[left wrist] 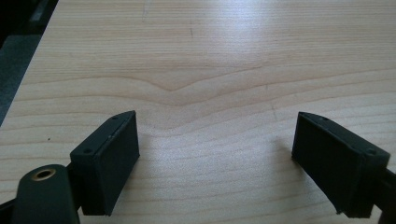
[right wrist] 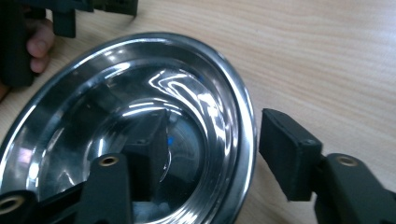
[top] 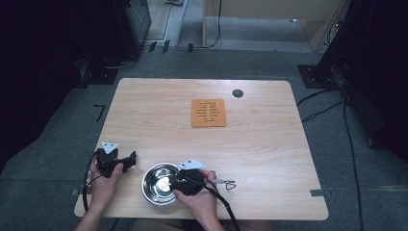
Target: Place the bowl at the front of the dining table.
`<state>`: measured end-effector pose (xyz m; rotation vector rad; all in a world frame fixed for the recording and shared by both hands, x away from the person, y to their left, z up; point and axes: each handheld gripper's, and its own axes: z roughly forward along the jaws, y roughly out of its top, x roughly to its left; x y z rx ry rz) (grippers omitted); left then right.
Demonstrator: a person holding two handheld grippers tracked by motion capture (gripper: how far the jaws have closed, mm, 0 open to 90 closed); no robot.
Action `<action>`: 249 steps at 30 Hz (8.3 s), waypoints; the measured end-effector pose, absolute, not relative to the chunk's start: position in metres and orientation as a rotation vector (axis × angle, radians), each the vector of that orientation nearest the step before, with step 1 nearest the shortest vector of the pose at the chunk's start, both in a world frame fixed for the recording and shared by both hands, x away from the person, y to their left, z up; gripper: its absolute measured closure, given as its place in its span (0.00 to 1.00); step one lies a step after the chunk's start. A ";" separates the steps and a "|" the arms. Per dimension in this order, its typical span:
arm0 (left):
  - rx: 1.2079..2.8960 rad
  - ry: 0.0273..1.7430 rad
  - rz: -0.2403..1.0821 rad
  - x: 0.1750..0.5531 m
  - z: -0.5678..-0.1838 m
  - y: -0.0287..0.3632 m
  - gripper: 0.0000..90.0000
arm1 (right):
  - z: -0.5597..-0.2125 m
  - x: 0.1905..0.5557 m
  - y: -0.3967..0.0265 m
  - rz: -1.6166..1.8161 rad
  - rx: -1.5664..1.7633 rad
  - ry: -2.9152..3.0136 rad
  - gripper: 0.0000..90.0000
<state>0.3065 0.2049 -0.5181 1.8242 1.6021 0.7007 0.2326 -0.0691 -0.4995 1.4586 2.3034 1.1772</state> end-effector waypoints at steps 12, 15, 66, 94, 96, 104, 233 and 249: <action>1.823 1.602 0.701 0.307 -0.518 0.205 0.16 | -0.507 0.239 -0.072 1.220 1.540 2.342 0.89; 1.823 1.602 0.701 0.307 -0.518 0.205 0.16 | -0.507 0.241 -0.074 1.267 1.552 2.339 0.91; 1.822 1.602 0.700 0.306 -0.518 0.205 0.16 | -0.473 0.286 -0.136 1.506 1.807 1.999 0.95; 1.822 1.603 0.700 0.306 -0.518 0.204 0.16 | -0.443 0.329 -0.168 1.471 1.842 1.853 0.95; 1.823 1.602 0.700 0.306 -0.518 0.205 0.16 | -0.443 0.332 -0.170 1.466 1.857 1.839 0.95; 1.823 1.602 0.699 0.307 -0.518 0.205 0.16 | -0.444 0.348 -0.175 1.444 1.882 1.793 0.95; 1.827 1.597 0.697 0.306 -0.518 0.204 0.16 | -0.475 0.419 -0.230 1.316 1.856 1.576 0.30; 1.828 1.597 0.697 0.306 -0.518 0.204 0.16 | -0.494 0.376 -0.262 1.235 1.856 1.606 0.26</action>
